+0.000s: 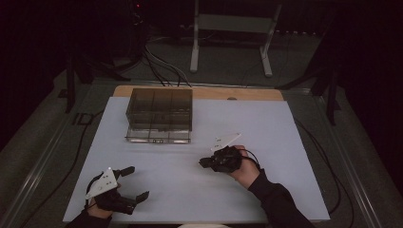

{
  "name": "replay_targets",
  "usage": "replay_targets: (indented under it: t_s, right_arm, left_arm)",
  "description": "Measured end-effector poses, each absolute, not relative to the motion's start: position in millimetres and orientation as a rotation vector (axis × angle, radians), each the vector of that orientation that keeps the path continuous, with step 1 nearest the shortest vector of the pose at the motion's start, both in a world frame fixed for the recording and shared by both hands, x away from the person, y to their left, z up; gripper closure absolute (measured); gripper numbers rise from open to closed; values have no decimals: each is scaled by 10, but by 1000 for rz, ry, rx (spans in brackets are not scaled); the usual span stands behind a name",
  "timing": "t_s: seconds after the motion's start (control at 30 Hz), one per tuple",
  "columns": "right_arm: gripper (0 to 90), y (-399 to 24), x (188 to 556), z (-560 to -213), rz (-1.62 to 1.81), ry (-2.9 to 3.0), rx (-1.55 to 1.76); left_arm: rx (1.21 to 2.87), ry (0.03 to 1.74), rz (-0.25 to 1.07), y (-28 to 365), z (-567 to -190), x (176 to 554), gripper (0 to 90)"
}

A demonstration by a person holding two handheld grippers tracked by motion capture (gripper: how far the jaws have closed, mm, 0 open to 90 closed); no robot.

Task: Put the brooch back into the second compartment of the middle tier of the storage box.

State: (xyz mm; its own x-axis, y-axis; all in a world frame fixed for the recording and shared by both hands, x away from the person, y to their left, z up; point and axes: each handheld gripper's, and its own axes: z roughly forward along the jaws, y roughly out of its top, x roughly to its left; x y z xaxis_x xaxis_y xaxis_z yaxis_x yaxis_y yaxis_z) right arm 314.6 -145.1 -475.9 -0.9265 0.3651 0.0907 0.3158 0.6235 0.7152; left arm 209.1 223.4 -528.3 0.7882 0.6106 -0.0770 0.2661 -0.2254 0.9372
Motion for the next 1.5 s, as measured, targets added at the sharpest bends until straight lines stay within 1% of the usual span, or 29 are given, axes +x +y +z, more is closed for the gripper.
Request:
replay_targets:
  t_s: [0.9,1.5]
  right_arm:
    - [860,-1121,3362,-4494,1242,2746,533]
    - [860,-917,3531,-4394,1236,2734,535]
  left_arm:
    - [1809,673,367,2241,-5277,2086,6]
    - [1815,667,366,2231,-5282,2083,6]
